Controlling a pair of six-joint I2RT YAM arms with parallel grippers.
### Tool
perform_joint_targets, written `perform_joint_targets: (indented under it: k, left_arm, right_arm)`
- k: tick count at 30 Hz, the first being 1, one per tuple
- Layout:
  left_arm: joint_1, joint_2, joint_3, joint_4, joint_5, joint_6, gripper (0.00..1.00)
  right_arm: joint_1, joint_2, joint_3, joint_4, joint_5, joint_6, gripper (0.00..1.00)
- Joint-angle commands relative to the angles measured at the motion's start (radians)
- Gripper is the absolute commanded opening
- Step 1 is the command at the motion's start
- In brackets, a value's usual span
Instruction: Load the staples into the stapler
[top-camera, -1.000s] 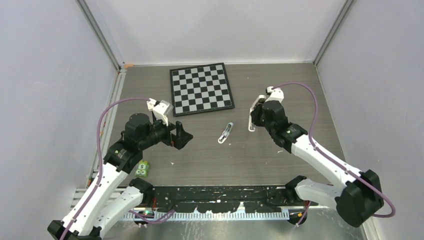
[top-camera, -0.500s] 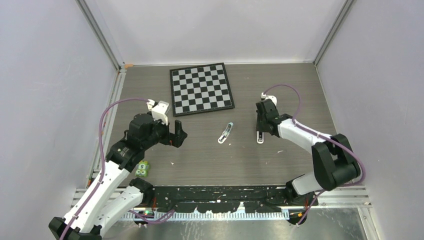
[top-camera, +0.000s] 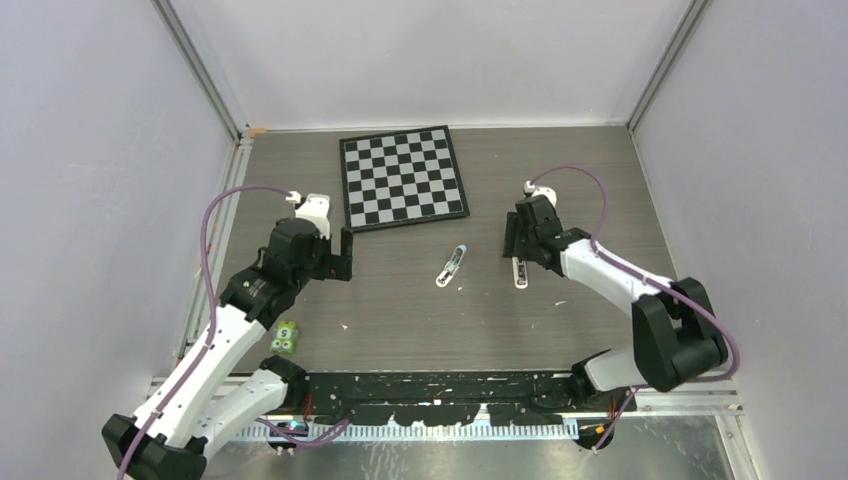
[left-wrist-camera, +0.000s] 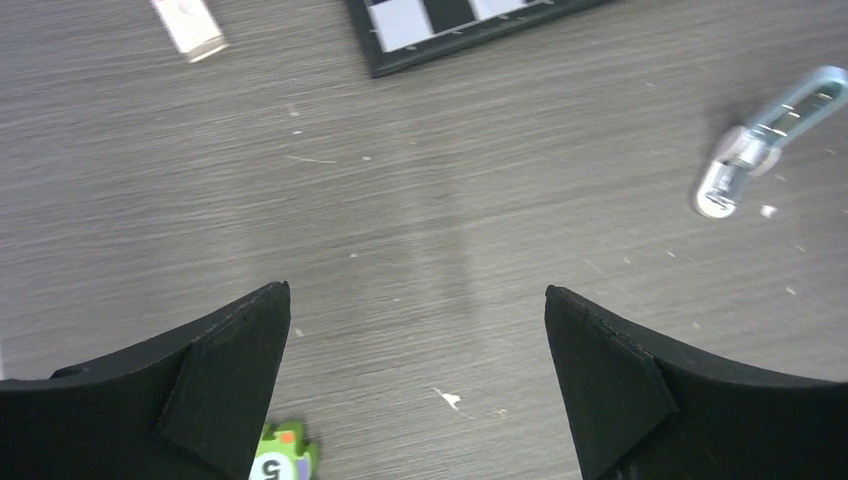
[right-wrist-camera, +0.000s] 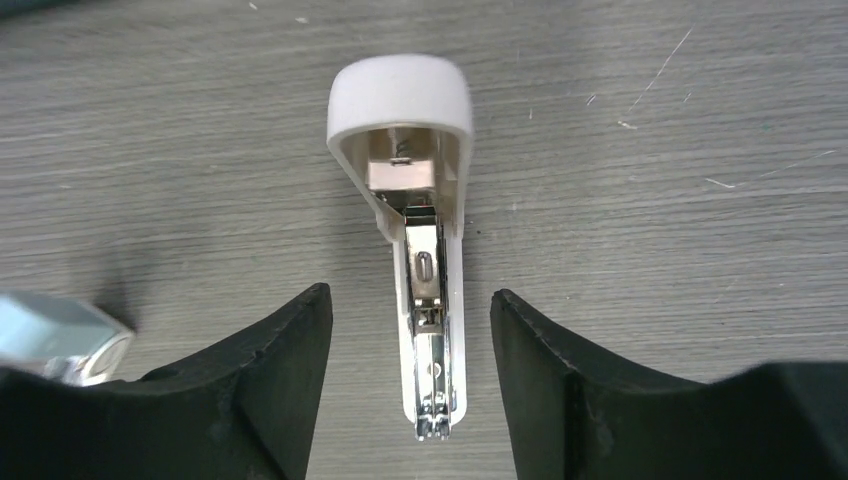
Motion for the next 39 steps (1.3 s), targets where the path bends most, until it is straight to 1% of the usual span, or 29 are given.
perform_joint_targets:
  k: [1,3,5,7,9,10,11,14,20,22,25,26,30,31,39]
  left_arm:
    - [0.023,0.06,0.094,-0.014,-0.217,-0.025,1.0]
    - [0.057,0.097,0.102,0.023,-0.243,-0.04,1.0]
    - [0.108,0.145,0.113,0.077,-0.237,-0.054,1.0]
    - [0.182,0.217,0.141,0.097,-0.212,-0.075,1.0]
    - [0.245,0.284,0.185,0.093,-0.173,-0.093,0.99]
    - [0.27,0.318,0.206,0.095,-0.147,-0.094,0.99]
    - [0.292,0.352,0.227,0.096,-0.129,-0.094,0.98]
    - [0.334,0.453,0.273,0.118,-0.104,-0.096,0.97]
    - [0.422,0.647,0.328,0.228,-0.018,-0.121,0.95]
    - [0.434,0.72,0.367,0.236,-0.026,-0.11,0.93]
    - [0.442,0.827,0.431,0.233,-0.079,-0.096,0.9]
    - [0.447,0.856,0.45,0.231,-0.089,-0.1,0.89]
    - [0.466,0.965,0.519,0.235,-0.045,-0.115,0.84]
    - [0.488,0.989,0.539,0.231,-0.039,-0.112,0.83]
    - [0.515,1.163,0.672,0.185,-0.03,-0.112,0.73]
  right_arm:
    - [-0.003,-0.138,0.026,-0.037,-0.026,0.028,0.66]
    - [-0.003,-0.192,0.018,-0.061,-0.058,0.045,0.68]
    - [-0.003,-0.254,-0.001,-0.063,-0.103,0.06,0.76]
    - [-0.002,-0.304,-0.022,-0.059,-0.129,0.069,0.82]
    - [-0.003,-0.354,-0.032,-0.062,-0.151,0.066,0.9]
    - [-0.003,-0.378,-0.031,-0.069,-0.159,0.062,0.96]
    - [-0.002,-0.402,-0.029,-0.072,-0.169,0.054,0.99]
    - [-0.002,-0.475,-0.021,-0.079,-0.191,0.051,1.0]
    - [-0.002,-0.588,-0.011,-0.086,-0.244,0.073,1.0]
    - [-0.002,-0.627,-0.019,-0.09,-0.245,0.074,1.0]
    - [-0.002,-0.671,-0.029,-0.084,-0.242,0.075,1.0]
    - [-0.002,-0.678,-0.028,-0.083,-0.242,0.073,1.0]
    - [-0.001,-0.683,-0.001,-0.125,-0.236,0.047,1.0]
    - [-0.002,-0.687,0.003,-0.134,-0.23,0.041,1.0]
    - [-0.001,-0.683,-0.004,-0.105,-0.221,0.035,1.0]
